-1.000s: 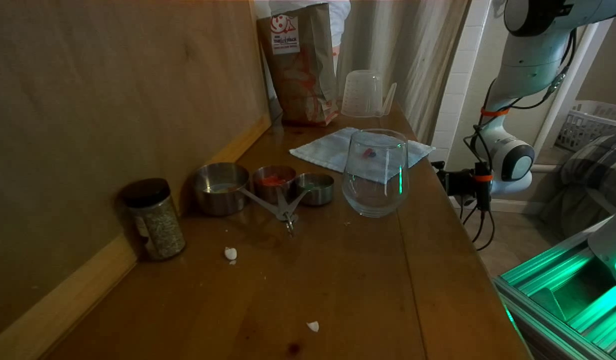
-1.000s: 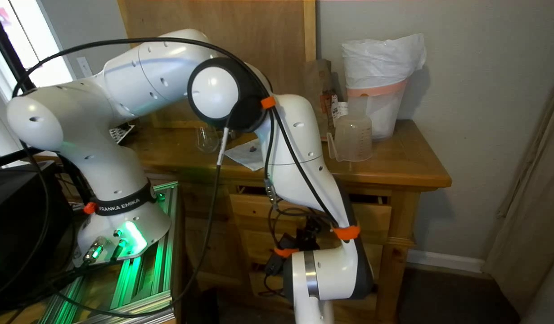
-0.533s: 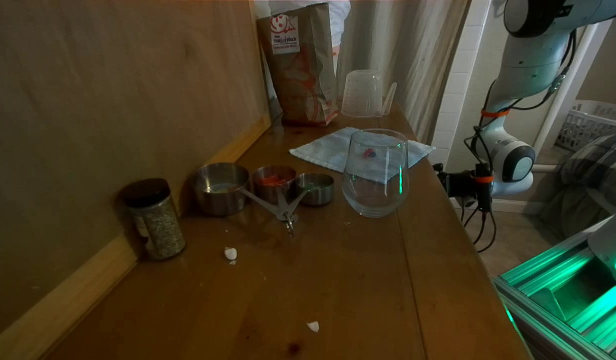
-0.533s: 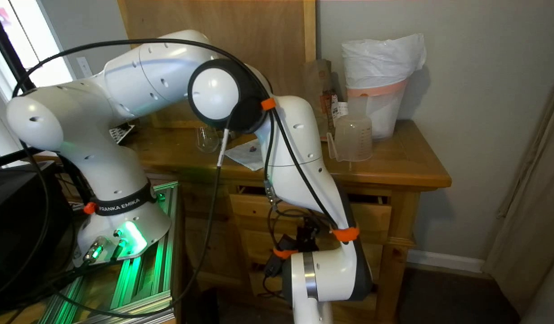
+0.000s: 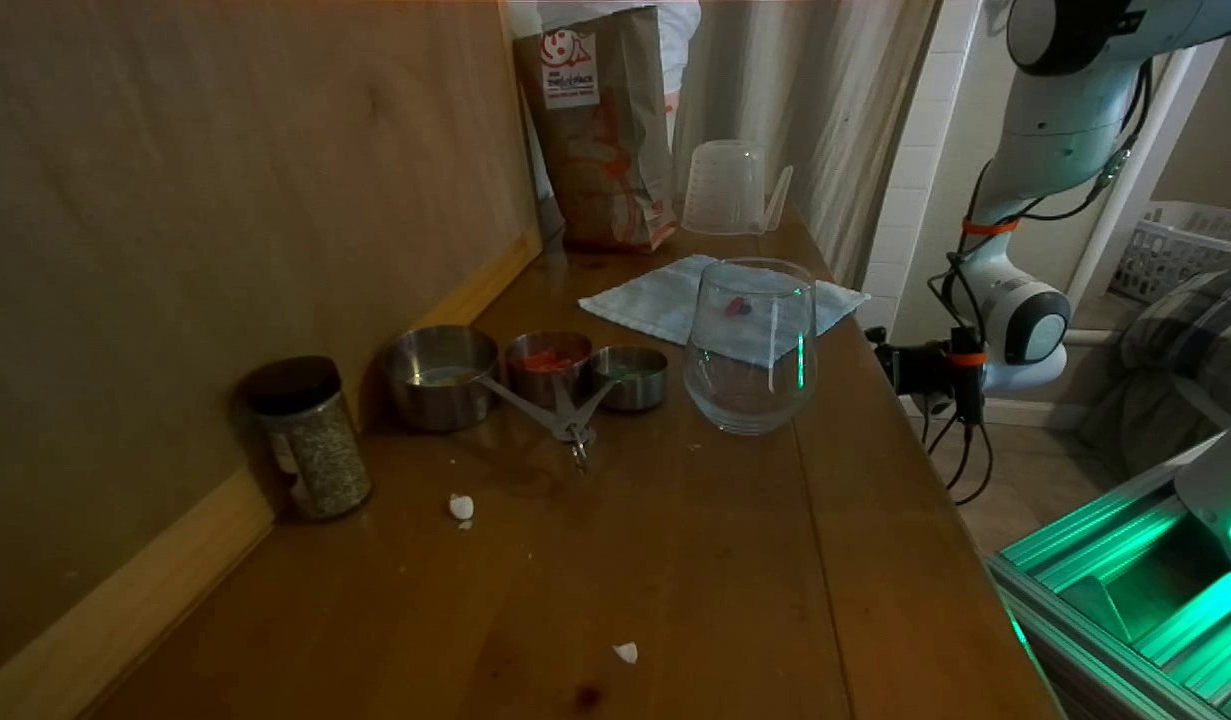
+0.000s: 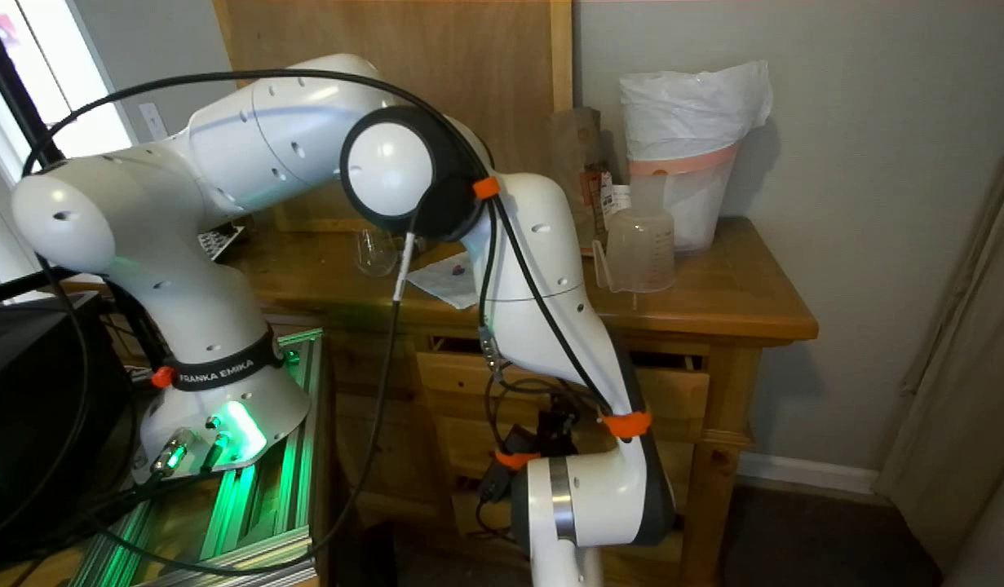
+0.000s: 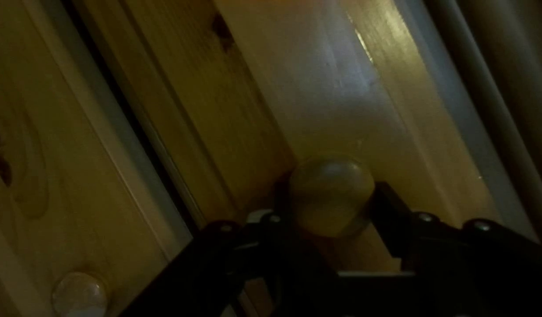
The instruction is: Open the topmost drawer on the right.
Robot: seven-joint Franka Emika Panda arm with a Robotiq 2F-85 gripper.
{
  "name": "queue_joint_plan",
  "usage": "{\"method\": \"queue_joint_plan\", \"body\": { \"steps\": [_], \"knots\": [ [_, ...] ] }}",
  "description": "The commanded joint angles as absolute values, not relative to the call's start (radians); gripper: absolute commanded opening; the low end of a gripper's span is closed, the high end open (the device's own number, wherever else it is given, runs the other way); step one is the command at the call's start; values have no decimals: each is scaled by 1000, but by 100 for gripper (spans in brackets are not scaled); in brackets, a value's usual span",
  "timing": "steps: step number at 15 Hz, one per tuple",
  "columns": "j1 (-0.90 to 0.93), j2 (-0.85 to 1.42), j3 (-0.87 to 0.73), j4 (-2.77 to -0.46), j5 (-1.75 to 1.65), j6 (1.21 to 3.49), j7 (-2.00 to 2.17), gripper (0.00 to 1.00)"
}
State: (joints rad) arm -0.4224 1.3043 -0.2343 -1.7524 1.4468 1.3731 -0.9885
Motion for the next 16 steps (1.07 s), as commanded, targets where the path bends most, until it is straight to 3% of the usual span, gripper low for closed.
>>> {"method": "queue_joint_plan", "body": {
  "steps": [1,16],
  "knots": [
    [-431,1268,-258,-1796,1449,1357,-987,24],
    [-453,1225,-343,-1867,1415,1337,-1033,24]
  ]
}}
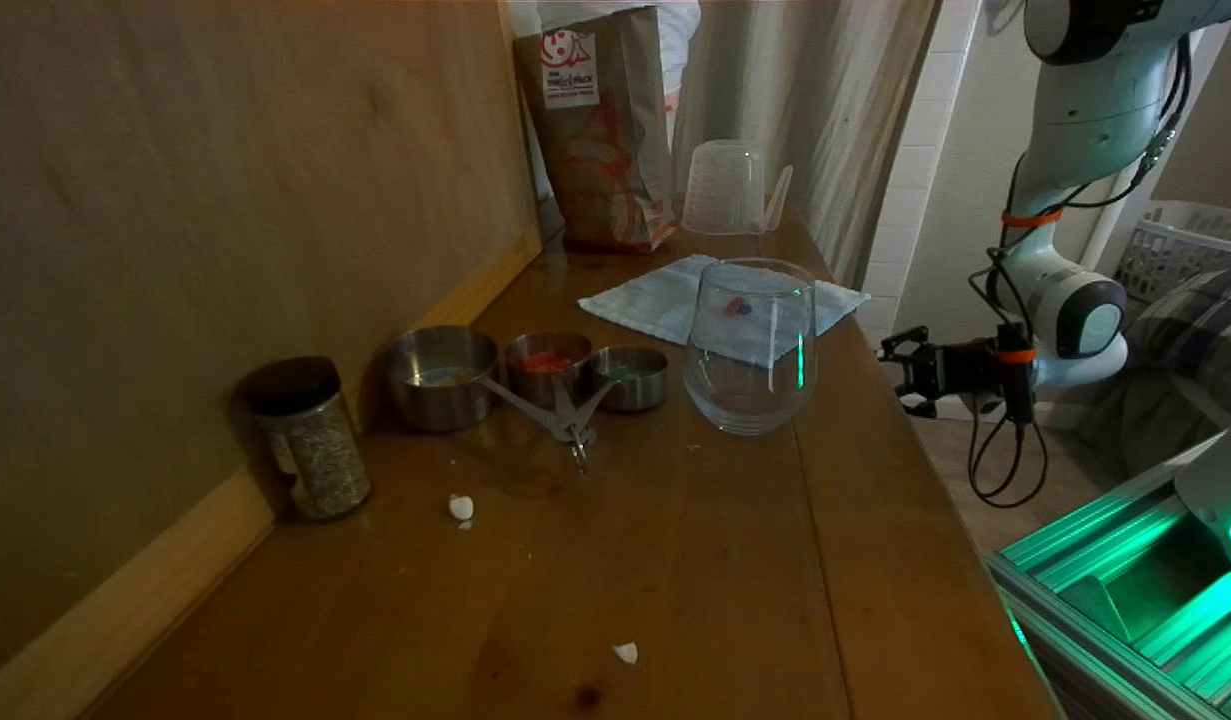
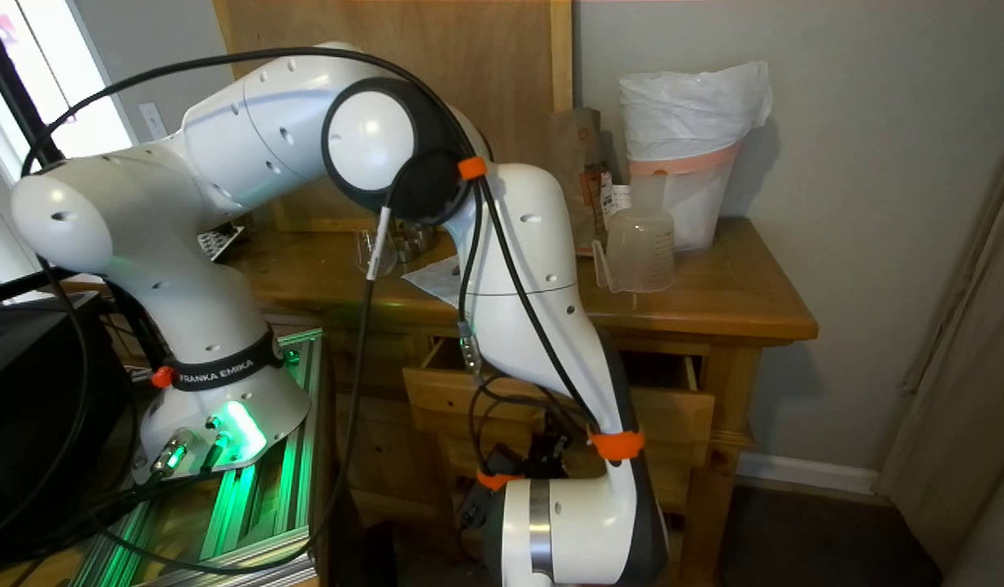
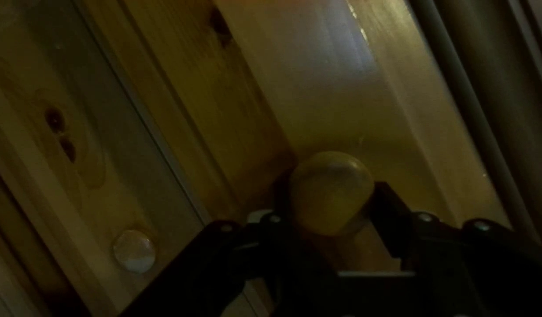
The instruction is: Open the topmost drawer on the right.
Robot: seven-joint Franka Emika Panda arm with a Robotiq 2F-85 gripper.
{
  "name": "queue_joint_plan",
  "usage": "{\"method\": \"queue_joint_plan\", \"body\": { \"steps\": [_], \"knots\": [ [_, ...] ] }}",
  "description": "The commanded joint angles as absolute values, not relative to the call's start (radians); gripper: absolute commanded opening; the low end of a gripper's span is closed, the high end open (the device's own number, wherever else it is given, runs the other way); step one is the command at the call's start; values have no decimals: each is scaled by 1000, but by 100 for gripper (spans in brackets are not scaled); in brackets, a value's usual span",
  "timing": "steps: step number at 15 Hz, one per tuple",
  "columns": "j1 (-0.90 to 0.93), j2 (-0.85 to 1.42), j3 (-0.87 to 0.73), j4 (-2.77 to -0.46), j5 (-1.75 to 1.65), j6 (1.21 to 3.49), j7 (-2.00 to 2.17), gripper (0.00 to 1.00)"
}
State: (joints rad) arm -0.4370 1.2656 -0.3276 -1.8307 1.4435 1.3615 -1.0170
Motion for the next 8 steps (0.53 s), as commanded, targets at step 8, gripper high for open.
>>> {"method": "queue_joint_plan", "body": {
  "steps": [8],
  "knots": [
    [-461,1219,-363,-1873,1402,1337,-1044,24]
  ]
}}
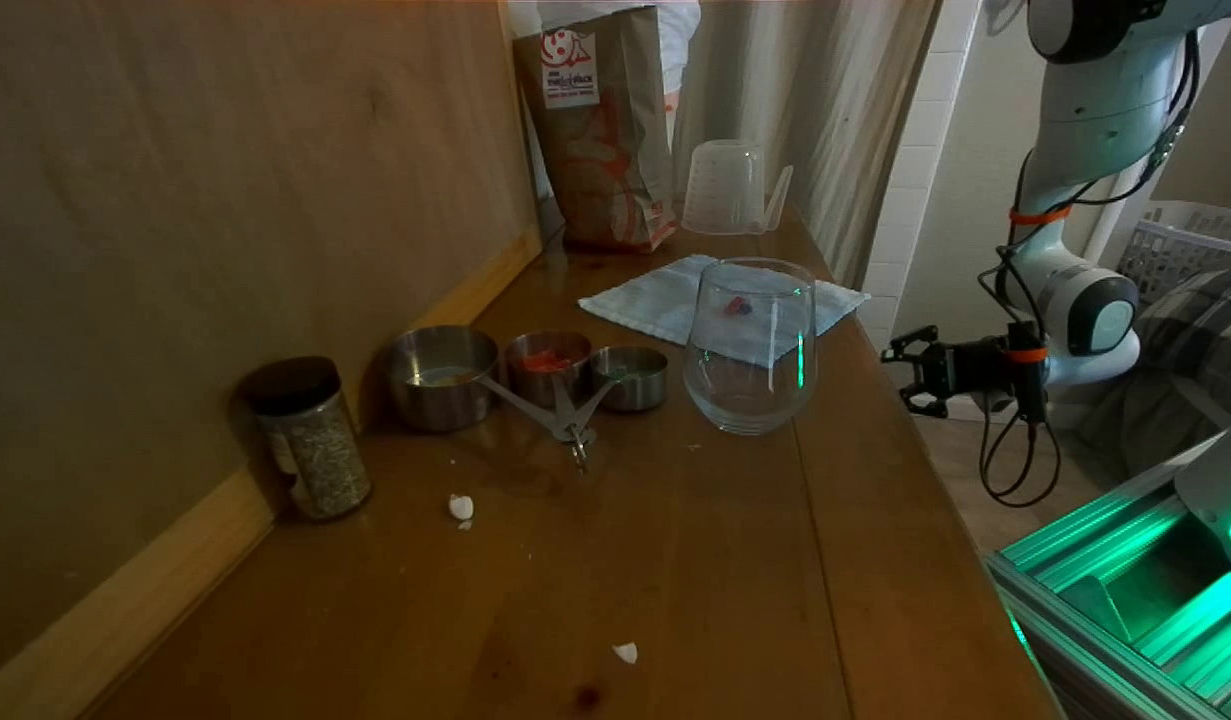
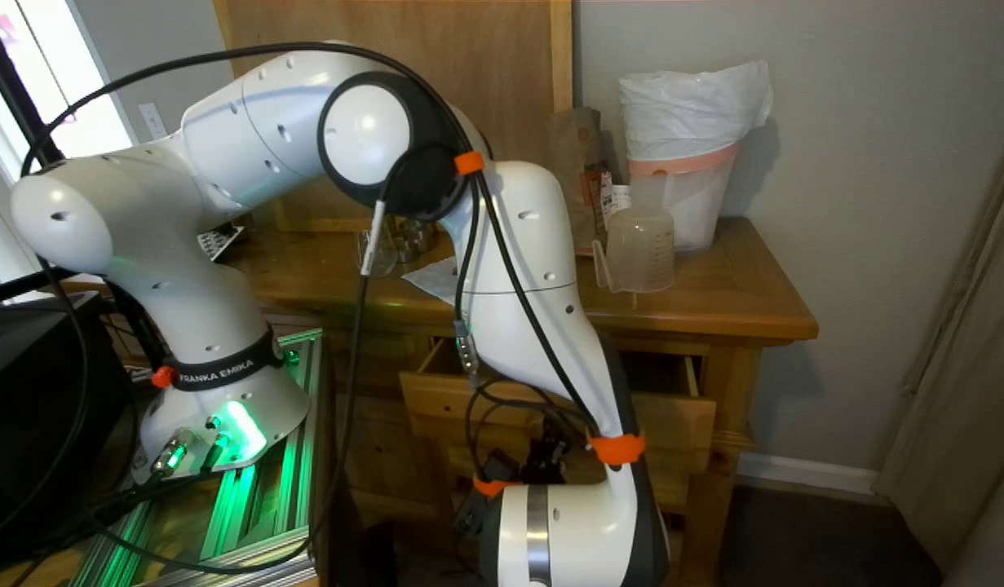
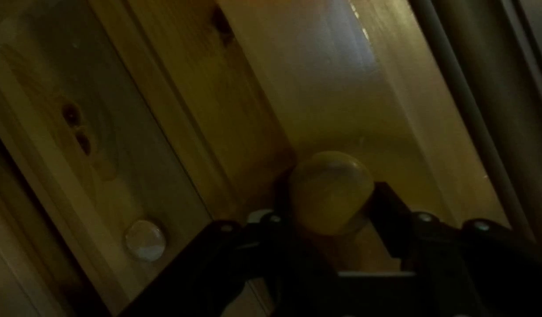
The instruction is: Open the topmost drawer on the right.
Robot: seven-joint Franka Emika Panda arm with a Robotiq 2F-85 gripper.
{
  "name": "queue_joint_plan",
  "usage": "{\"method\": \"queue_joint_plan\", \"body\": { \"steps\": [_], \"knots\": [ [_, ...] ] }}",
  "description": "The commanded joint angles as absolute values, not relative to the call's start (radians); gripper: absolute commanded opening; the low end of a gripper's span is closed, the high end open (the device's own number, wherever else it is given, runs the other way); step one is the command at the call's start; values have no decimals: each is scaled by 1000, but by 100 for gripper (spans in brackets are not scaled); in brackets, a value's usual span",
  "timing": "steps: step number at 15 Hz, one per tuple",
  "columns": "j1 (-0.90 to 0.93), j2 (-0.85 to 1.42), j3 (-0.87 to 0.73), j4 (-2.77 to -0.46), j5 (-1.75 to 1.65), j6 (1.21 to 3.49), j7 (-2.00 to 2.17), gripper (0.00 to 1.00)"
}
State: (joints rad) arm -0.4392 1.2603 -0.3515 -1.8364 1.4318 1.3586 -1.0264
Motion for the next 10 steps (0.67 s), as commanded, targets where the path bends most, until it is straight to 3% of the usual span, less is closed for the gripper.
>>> {"method": "queue_joint_plan", "body": {
  "steps": [1,8,9,10],
  "knots": [
    [-462,1217,-366,-1876,1402,1337,-1046,24],
    [-464,1211,-381,-1884,1399,1339,-1048,24],
    [-464,1210,-380,-1884,1397,1334,-1047,29],
    [-463,1208,-381,-1885,1394,1335,-1047,73]
  ]
}}
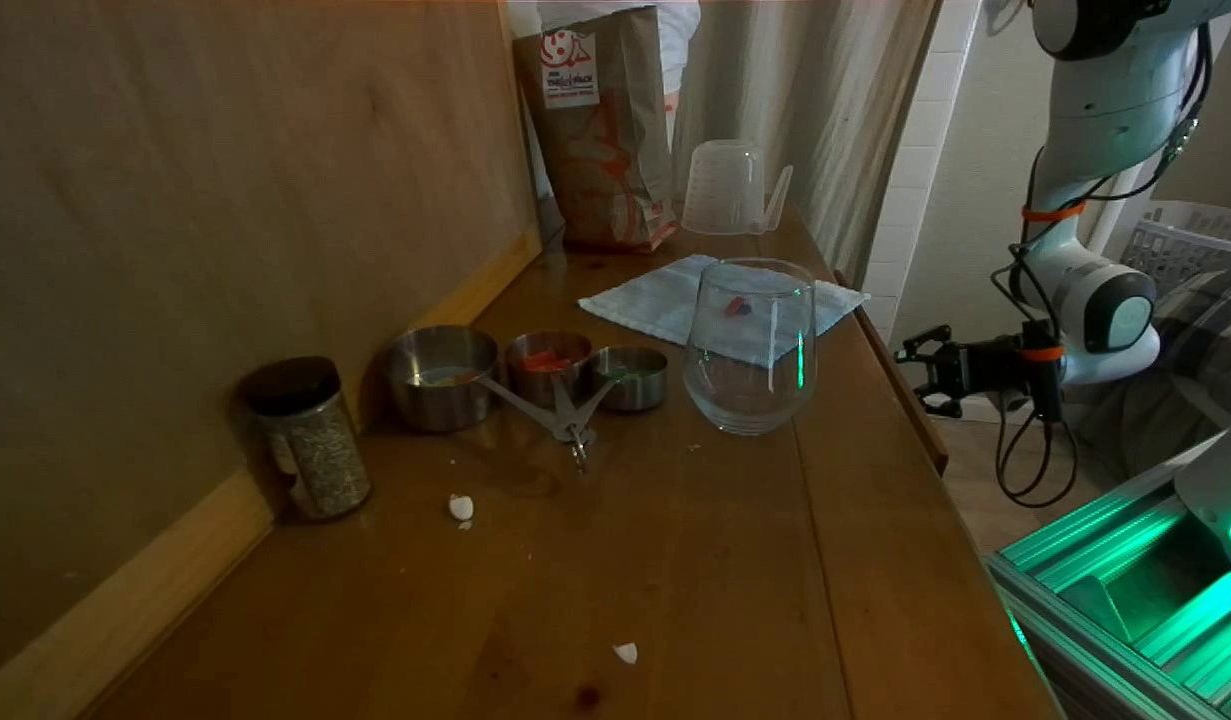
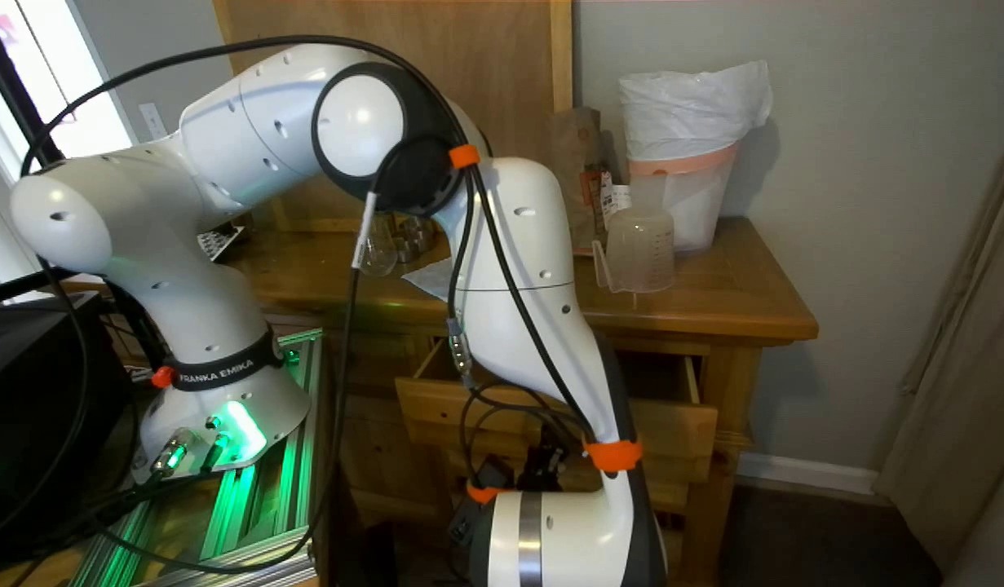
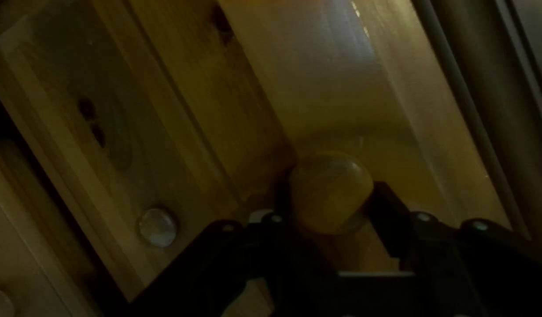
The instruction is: Open the topmost drawer on the right.
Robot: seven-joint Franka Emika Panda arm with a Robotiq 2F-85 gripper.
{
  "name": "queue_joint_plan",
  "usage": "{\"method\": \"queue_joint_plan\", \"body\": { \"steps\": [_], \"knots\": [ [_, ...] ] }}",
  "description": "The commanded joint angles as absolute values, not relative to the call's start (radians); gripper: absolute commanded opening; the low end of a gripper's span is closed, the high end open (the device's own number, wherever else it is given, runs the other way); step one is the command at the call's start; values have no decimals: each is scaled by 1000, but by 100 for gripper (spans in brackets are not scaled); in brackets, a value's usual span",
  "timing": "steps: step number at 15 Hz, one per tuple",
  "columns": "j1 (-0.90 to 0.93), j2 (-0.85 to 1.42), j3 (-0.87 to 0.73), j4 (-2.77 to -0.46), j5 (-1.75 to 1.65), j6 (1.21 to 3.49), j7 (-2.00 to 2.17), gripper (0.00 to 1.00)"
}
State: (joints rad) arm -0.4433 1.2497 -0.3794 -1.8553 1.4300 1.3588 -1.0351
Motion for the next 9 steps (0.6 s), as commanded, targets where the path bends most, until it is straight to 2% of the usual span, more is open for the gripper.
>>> {"method": "queue_joint_plan", "body": {
  "steps": [1,2,5,9],
  "knots": [
    [-461,1205,-382,-1887,1391,1335,-1048,73],
    [-458,1199,-385,-1892,1389,1339,-1050,77],
    [-446,1154,-401,-1924,1377,1350,-1065,97],
    [-417,1056,-424,-2005,1349,1389,-1102,100]
  ]
}}
